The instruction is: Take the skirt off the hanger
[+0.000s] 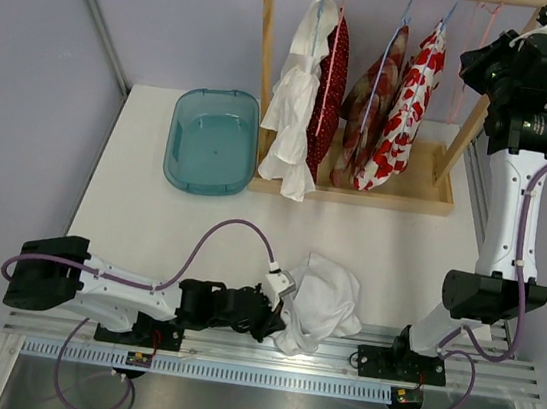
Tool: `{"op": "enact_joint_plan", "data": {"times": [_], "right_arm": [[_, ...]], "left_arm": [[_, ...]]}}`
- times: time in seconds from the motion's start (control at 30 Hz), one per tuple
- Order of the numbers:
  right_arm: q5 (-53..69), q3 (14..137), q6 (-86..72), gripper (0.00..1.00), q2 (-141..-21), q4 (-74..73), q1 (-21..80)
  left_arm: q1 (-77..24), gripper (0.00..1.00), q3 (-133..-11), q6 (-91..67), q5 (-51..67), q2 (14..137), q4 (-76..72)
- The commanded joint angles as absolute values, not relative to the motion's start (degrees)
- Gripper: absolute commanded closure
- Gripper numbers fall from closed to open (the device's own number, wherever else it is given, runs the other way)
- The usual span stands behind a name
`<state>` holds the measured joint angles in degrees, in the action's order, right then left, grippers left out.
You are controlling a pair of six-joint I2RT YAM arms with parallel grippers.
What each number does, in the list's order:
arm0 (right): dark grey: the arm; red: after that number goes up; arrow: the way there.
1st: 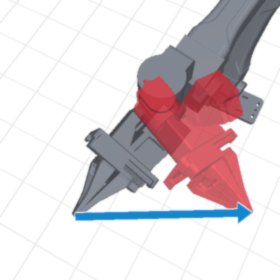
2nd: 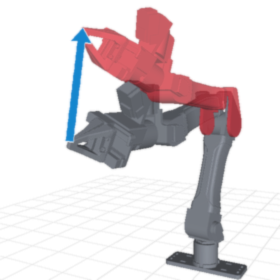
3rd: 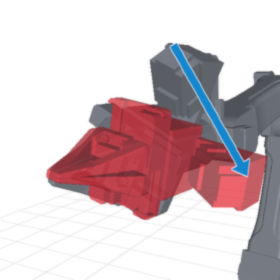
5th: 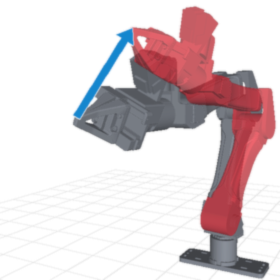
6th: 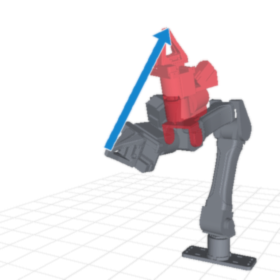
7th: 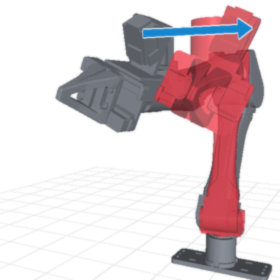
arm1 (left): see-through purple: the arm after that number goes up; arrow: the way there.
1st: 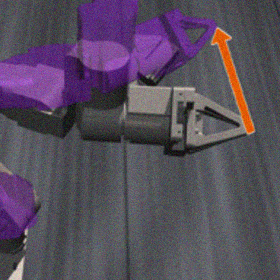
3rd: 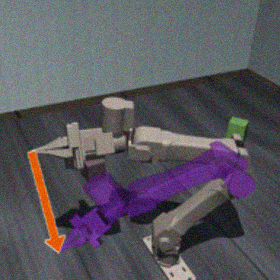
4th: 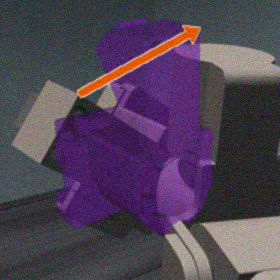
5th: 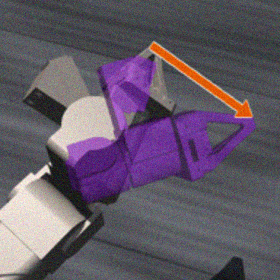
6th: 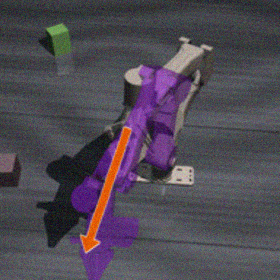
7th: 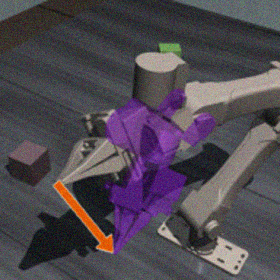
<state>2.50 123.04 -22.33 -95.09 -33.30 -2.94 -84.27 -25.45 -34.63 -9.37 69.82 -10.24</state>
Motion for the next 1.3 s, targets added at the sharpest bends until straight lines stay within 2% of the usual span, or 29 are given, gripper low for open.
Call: {"op": "enact_joint_plan", "data": {"times": [0.0,0.17,0.3,0.47,0.57,0.6,0.67,0.7,0.87,0.9,1.07,1.23,1.27], "right_arm": [[2.8,127.4,-23.4,1.00,-96.9,-26.9,-3.5],[4.9,126.5,-24.3,1.00,-98.7,-29.5,-3.9],[4.0,113.4,-24.2,1.00,-93.4,-27.7,-4.0],[3.3,101.6,-23.8,1.00,-86.1,-25.1,-4.8],[2.5,99.1,-24.3,0.99,-84.3,-26.5,-5.1],[2.4,99.1,-24.5,0.67,-84.2,-27.2,-5.2],[2.5,99.0,-24.6,0.18,-83.2,-28.3,-5.2],[2.3,98.8,-24.8,0.01,-82.5,-28.8,-5.2],[0.4,97.1,-24.2,0.01,-77.2,-30.6,-5.2],[0.4,95.5,-24.3,0.01,-75.9,-30.5,-5.1],[0.6,88.6,-24.9,0.01,-67.0,-30.1,-5.2],[1.6,84.9,-25.8,0.01,-61.0,-31.5,-5.2],[2.2,84.2,-26.1,0.01,-59.3,-32.0,-5.2]], "left_arm": [[-83.4,1.00,-24.4,-36.1,-12.3,68.4,-14.8],[-82.3,1.00,-25.6,-36.1,-12.1,69.1,-12.8],[-82.0,1.00,-31.4,-33.5,-14.9,68.9,-5.0],[-80.3,1.00,-45.3,-25.5,-20.8,65.1,9.3],[-73.8,1.00,-53.3,-21.4,-19.8,61.9,16.2],[-69.7,1.00,-55.5,-20.2,-19.5,61.4,18.1],[-65.2,1.00,-63.1,-15.9,-19.2,60.6,22.9],[-60.5,1.00,-66.2,-13.0,-19.2,60.8,25.7],[-46.8,1.00,-83.5,-5.3,-17.7,66.1,30.8],[-41.6,1.00,-89.0,-4.7,-16.8,67.8,31.3],[-22.3,1.00,-109.4,-8.4,-3.0,82.3,33.6],[-15.4,1.00,-135.7,-11.8,5.7,99.2,37.3],[-14.6,1.00,-137.2,-12.5,6.9,103.1,37.4]]}}
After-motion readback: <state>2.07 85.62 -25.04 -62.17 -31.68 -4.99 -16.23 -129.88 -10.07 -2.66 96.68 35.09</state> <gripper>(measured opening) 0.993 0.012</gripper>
